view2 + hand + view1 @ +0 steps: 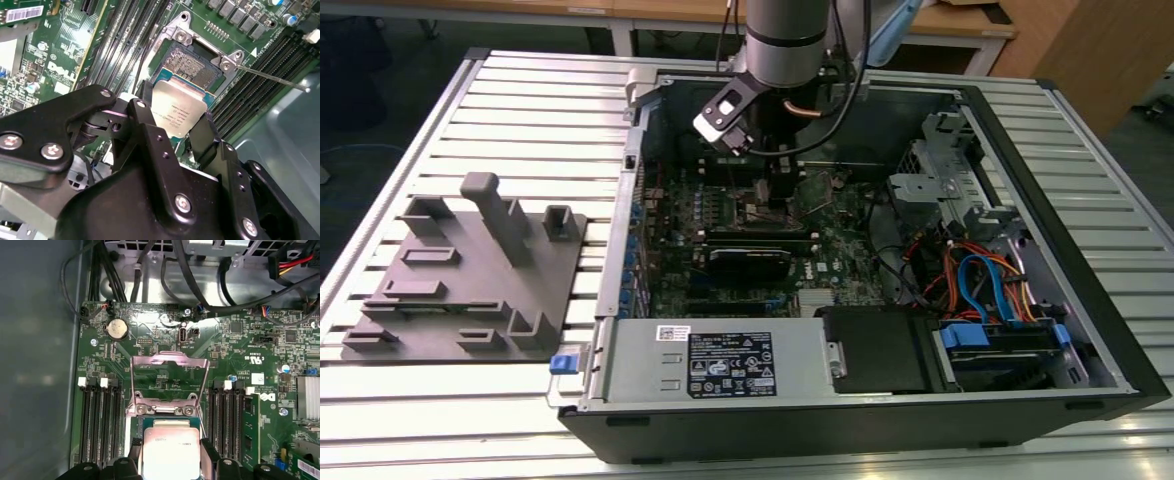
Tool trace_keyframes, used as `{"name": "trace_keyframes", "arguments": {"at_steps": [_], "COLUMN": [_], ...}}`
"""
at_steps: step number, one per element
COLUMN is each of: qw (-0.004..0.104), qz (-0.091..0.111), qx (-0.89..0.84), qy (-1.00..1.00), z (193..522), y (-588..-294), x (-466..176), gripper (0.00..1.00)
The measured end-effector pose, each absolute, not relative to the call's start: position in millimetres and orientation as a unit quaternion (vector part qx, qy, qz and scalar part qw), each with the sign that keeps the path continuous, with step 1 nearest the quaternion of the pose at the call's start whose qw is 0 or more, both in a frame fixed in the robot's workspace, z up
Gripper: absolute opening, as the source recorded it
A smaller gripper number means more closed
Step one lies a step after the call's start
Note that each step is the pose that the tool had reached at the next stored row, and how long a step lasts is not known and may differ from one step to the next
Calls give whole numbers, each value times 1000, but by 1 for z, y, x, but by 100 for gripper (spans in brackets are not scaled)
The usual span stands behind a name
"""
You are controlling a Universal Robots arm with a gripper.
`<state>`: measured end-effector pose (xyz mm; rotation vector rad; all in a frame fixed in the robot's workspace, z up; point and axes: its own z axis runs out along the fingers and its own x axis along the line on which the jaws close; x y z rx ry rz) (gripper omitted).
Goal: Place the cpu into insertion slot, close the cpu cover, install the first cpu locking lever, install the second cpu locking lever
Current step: 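Place the cpu into insertion slot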
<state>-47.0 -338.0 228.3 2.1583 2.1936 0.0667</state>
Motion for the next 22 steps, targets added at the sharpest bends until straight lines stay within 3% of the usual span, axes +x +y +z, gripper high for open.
{"name": "trace_keyframes", "arguments": {"at_steps": [22], "qw": [34], "qz": [24], "qx": [701], "qy": [712], "z": [218], "y": [-338], "x": [-49], "gripper": [54]}}
